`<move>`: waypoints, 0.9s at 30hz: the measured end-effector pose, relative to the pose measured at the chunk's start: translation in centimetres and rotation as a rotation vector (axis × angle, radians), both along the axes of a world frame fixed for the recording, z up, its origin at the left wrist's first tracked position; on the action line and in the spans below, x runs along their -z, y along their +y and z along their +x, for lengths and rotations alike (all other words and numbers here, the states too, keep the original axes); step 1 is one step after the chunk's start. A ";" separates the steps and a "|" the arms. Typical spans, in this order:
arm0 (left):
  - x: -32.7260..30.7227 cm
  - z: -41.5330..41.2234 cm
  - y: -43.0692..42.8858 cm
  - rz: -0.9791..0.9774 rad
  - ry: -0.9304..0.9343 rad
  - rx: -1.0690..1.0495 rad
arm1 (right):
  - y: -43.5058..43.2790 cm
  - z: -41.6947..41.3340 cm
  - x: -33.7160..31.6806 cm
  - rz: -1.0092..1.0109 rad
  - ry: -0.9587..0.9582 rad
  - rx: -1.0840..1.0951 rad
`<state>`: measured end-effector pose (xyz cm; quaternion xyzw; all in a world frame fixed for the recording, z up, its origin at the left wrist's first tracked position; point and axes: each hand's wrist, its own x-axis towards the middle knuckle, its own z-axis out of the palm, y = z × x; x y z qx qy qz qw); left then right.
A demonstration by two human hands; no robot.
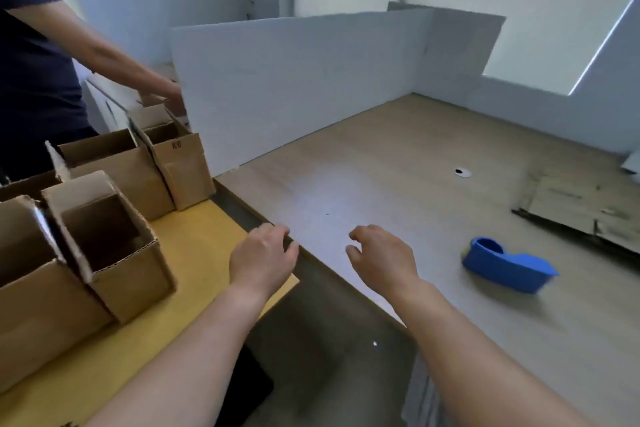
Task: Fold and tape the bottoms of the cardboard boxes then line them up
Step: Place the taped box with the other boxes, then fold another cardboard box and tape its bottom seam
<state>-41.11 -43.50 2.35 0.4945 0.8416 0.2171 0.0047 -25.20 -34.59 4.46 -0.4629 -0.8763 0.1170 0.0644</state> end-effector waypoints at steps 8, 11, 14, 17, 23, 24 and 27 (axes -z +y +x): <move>-1.7 12.5 8.6 -0.021 0.013 0.267 | 4.3 13.1 -0.4 0.014 0.048 0.254; -1.8 18.6 12.2 -0.049 0.025 0.363 | 6.1 19.2 -0.4 0.035 0.048 0.374; -2.0 24.6 15.7 -0.057 0.040 0.461 | 7.8 25.1 -0.4 0.027 0.062 0.478; -2.0 29.9 19.0 -0.074 0.037 0.528 | 9.8 30.8 0.0 0.026 0.079 0.548; -1.0 37.7 24.5 -0.133 0.034 0.618 | 14.7 39.7 1.4 0.009 0.099 0.669; -0.8 38.6 25.3 -0.147 0.039 0.639 | 15.3 40.7 1.8 -0.002 0.102 0.689; -0.1 40.5 27.8 -0.185 0.051 0.687 | 17.0 42.6 3.2 -0.058 0.118 0.738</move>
